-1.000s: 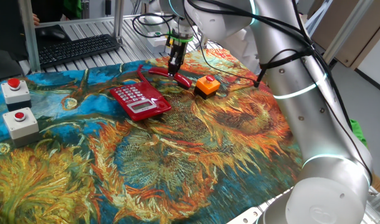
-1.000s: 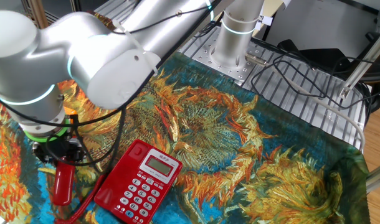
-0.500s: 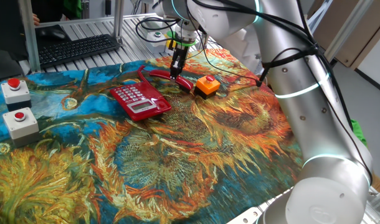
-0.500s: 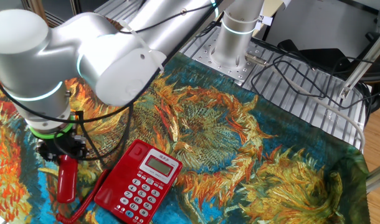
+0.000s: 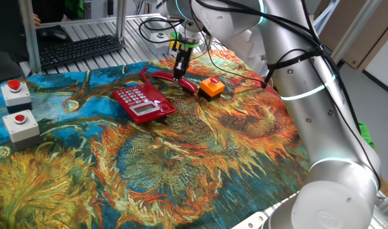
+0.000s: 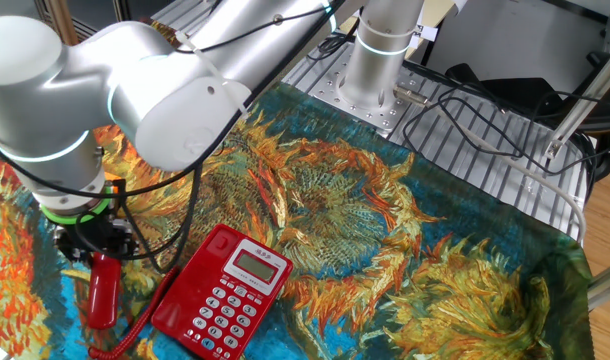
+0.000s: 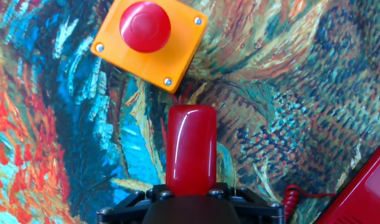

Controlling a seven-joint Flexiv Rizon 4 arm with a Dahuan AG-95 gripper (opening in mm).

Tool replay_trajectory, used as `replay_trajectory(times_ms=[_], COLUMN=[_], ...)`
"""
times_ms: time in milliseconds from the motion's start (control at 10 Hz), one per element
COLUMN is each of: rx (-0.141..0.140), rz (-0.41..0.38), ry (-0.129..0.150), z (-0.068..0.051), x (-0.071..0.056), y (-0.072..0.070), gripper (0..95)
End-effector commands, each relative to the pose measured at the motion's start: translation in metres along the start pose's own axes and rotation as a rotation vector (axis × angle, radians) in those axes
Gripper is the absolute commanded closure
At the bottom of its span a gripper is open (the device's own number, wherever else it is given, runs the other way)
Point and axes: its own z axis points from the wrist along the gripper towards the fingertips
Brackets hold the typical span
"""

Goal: Place the handset of the telephone on the corresponding phone cradle

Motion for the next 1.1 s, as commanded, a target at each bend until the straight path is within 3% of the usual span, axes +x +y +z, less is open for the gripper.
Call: replay_trajectory(times_ms=[100,400,800,1000,1100], rx=[0.004,0.007,0.009,0.015,0.018], rz=[0.000,-0.061,-0.021,-0.119,-0.241], ry=[-0.001,-0.010,-0.013,-0.011,-0.008], z=[0.000,-0.002,-0.004,-0.006,-0.011], x=[0.001,0.001,0.001,0.001,0.003], y=[0.001,0.003,0.004,0.003,0.005], gripper=[19.0,19.0,19.0,19.0,19.0])
